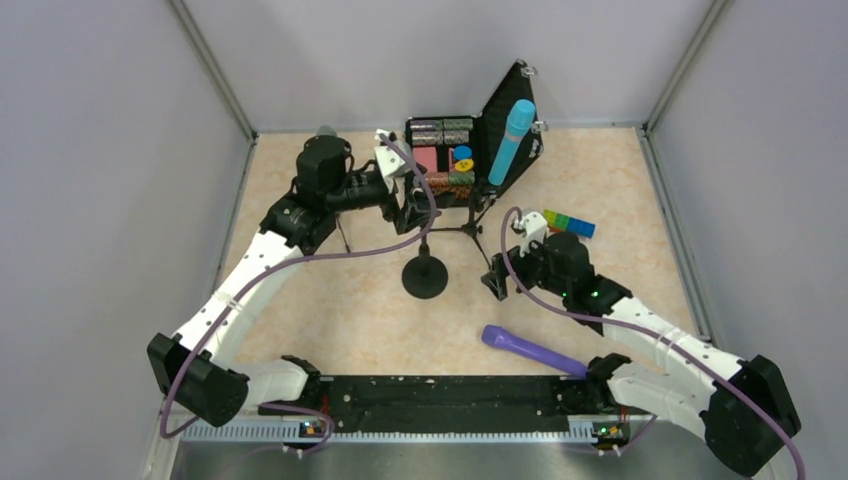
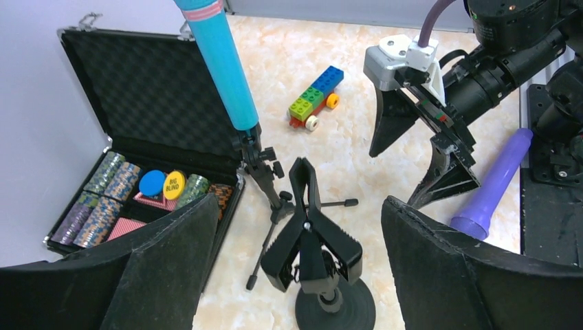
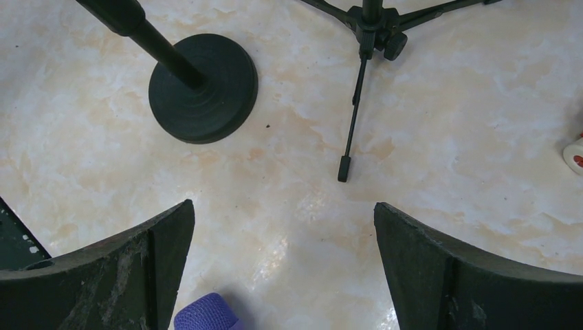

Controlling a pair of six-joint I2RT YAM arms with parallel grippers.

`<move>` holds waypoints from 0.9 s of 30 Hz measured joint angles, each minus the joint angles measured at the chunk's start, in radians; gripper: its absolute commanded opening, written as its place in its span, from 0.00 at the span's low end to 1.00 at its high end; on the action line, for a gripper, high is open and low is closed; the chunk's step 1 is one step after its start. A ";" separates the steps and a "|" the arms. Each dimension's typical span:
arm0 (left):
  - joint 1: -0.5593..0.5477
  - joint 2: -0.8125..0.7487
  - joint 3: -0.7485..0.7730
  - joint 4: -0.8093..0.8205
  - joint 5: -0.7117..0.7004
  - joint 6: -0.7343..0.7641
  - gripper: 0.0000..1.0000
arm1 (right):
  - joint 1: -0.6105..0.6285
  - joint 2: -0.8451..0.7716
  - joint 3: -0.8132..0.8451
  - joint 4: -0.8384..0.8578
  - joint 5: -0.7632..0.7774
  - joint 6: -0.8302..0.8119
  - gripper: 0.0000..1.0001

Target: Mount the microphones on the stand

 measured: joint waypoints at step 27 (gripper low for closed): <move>0.001 -0.134 -0.099 0.043 -0.029 0.010 0.99 | 0.004 0.037 0.066 -0.269 -0.063 0.152 0.99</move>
